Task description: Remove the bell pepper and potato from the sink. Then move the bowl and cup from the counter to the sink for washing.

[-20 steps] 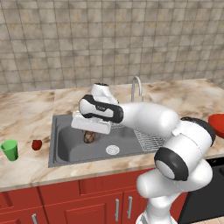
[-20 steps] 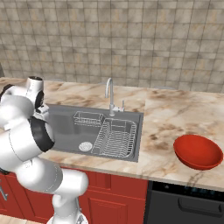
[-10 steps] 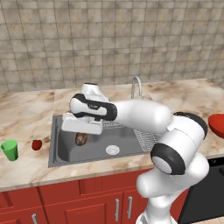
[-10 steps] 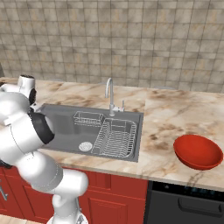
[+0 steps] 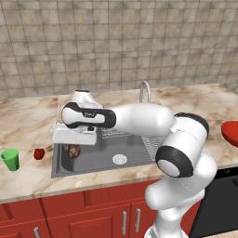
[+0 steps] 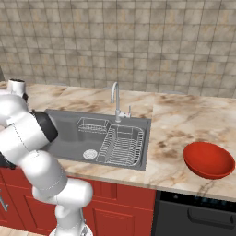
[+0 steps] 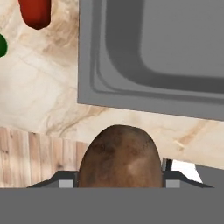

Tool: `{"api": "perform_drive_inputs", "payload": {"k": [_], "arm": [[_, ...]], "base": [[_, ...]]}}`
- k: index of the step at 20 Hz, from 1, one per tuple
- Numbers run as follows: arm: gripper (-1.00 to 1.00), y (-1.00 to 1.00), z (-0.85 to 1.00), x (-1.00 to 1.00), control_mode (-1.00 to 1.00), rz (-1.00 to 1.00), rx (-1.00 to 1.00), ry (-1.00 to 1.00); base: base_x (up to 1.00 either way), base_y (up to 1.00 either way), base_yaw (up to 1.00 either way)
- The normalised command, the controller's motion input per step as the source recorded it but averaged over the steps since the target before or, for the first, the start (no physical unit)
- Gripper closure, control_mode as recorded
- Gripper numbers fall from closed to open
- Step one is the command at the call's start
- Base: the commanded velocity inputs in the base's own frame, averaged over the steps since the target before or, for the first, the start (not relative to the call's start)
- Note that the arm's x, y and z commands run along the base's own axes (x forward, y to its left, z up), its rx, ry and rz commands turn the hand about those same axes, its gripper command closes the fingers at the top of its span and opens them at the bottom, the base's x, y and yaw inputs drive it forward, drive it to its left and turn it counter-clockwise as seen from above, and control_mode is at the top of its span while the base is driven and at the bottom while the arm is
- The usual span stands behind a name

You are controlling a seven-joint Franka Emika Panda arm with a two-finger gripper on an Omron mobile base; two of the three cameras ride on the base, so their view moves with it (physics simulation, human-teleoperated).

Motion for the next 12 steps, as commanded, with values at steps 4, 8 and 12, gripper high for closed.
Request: {"api": "perform_drive_inputs", "payload": {"k": [4,8,12], "arm": [[1.00,0.48,-0.06,-0.01,-1.00,0.02,0.00,0.00],[1.00,0.45,-0.09,0.02,-1.00,0.00,0.00,-0.01],[1.00,0.46,-0.13,0.13,-1.00,0.00,0.00,0.00]], "base": [[0.00,0.00,0.00],[0.00,0.00,0.00],[0.00,0.00,0.00]]}}
